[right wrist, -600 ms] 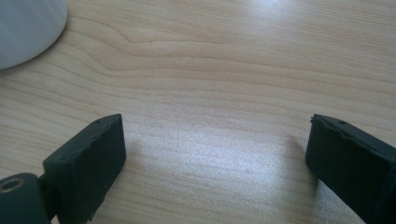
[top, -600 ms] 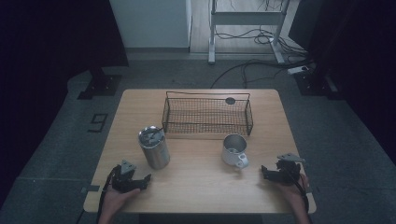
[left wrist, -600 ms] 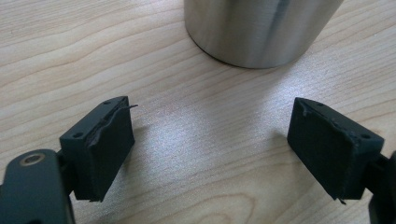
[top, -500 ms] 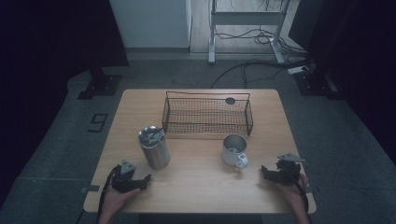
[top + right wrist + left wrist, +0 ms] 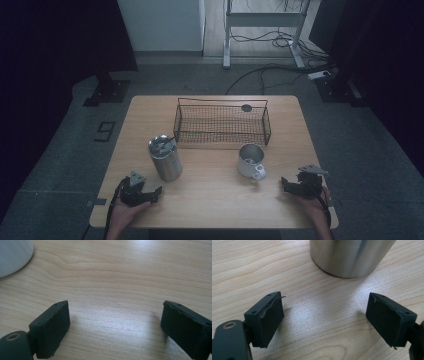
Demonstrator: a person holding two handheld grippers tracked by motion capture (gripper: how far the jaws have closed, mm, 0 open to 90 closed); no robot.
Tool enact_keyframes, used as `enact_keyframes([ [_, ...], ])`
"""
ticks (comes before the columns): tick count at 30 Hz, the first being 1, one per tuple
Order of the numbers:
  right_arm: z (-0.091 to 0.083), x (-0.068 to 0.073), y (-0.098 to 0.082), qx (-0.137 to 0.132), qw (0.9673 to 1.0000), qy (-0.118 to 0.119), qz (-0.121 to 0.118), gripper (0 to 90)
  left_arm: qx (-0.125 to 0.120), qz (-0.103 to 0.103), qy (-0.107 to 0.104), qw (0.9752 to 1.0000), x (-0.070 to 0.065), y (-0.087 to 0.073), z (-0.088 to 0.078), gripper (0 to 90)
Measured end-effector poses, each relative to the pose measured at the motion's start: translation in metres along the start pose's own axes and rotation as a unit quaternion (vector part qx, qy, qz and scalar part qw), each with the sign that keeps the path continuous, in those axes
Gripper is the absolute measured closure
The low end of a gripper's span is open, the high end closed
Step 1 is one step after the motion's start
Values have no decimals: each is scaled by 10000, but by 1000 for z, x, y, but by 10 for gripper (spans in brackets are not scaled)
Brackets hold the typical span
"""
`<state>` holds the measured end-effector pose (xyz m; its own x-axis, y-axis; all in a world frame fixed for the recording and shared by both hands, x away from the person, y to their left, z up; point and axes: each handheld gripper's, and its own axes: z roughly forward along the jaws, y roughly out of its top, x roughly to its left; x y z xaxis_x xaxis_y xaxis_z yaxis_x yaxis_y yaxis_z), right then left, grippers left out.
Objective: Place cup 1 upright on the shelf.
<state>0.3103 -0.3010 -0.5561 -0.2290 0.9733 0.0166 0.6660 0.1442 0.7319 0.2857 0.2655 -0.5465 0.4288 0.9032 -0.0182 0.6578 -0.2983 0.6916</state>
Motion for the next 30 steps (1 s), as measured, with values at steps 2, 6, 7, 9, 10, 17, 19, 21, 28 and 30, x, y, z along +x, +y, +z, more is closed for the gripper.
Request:
enact_keyframes([
  [2, 0, 0, 0, 0, 10000, 1, -1, 85, -6, -13, -12, 10000, 0, 0, 0, 146],
  [6, 0, 0, 0, 7, 10000, -1, 3, 85, -9, -12, -33, 10000, 1, 0, 0, 146],
  [7, 0, 0, 0, 0, 10000, 3, 7, 86, -11, -18, -47, 10000, 1, 0, 0, 147],
  [9, 0, 0, 0, -1, 10000, 1, 10, 88, -87, -31, -110, 9999, 1, 0, -2, 148],
  [10, 0, 0, 0, -1, 10000, 1, 10, 88, -87, -31, -110, 9999, 1, 0, -2, 150],
  [17, 0, 0, 0, -7, 10000, 1, 10, 94, -448, -197, -224, 9986, 3, 4, -14, 146],
  [19, 0, 0, 0, -8, 10000, -4, 19, 97, -557, -227, -227, 9979, 3, 6, -18, 146],
  [21, 0, 0, 0, -11, 10000, -6, 22, 99, -744, -258, -269, 9965, 3, 7, -24, 147],
  [28, -1, -2, 0, -39, 10000, 2, 25, 115, -889, -329, -288, 9951, 1, 12, -31, 146],
  [30, 0, -2, 0, -37, 10000, 1, 19, 115, -921, -343, -343, 9946, -1, 14, -33, 147],
])
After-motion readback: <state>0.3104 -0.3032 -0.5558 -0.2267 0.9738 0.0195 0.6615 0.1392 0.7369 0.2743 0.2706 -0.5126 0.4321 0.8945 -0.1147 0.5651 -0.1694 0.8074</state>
